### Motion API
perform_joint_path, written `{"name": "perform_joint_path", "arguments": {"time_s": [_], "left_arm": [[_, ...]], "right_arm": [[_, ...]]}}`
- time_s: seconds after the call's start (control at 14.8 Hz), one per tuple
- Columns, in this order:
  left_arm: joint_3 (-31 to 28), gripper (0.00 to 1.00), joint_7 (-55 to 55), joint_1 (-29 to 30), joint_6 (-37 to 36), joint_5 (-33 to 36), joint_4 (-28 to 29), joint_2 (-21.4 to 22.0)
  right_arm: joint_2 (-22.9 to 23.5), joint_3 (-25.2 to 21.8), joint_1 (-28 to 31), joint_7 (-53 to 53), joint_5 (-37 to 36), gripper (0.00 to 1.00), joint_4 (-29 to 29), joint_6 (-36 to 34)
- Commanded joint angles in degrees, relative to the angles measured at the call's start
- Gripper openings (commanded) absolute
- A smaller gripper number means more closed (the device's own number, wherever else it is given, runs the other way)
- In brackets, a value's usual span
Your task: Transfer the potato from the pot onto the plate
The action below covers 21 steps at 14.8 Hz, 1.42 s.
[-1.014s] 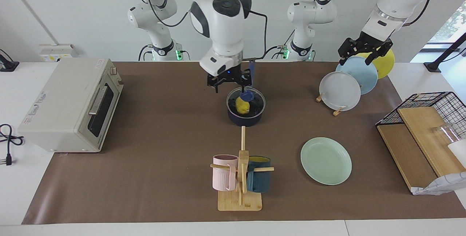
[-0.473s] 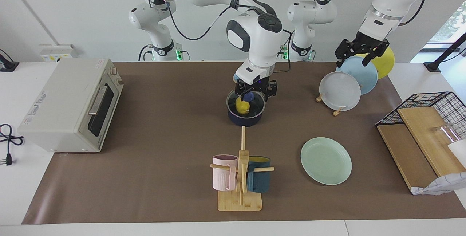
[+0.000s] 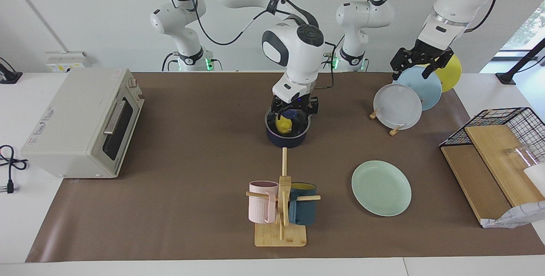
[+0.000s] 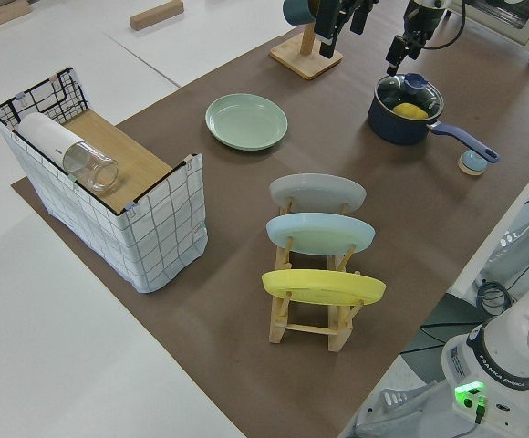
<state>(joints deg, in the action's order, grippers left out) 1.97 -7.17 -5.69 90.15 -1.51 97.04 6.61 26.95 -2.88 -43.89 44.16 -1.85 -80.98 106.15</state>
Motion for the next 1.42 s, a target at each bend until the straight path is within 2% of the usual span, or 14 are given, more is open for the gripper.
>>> {"name": "perform_joint_path", "arguments": {"time_s": [0.0, 0.34, 0.68, 0.95, 1.15, 1.35], "left_arm": [[-0.21, 1.00, -0.04, -0.46, 1.34, -0.25, 1.58, 1.22], [-0.21, 1.00, -0.04, -0.20, 2.13, -0.25, 2.46, 1.48], [-0.21, 1.00, -0.13, -0.11, 2.13, -0.34, 2.46, 1.48], [-0.21, 1.00, -0.21, -0.11, 2.31, -0.34, 2.46, 1.48], [-0.13, 1.00, -0.21, -0.29, 2.84, -0.42, 3.25, 1.57], [-0.13, 1.00, -0.30, -0.46, 2.84, -0.42, 3.25, 1.57]], "right_arm": [[-4.71, 1.21, 0.38, 0.40, -0.52, 1.00, -8.13, 4.75], [-6.29, 2.00, 0.38, 0.49, -0.52, 1.00, -12.27, 6.88], [-6.47, 2.00, 0.38, 0.40, -0.52, 0.97, -12.97, 7.58], [-7.08, 2.09, 0.30, 0.58, -0.52, 0.79, -14.55, 9.42], [-7.00, 2.09, -0.50, 0.31, -0.52, 0.57, -14.29, 9.60], [-7.09, 2.00, -0.32, 0.14, -0.52, 0.51, -14.03, 9.60]]}}
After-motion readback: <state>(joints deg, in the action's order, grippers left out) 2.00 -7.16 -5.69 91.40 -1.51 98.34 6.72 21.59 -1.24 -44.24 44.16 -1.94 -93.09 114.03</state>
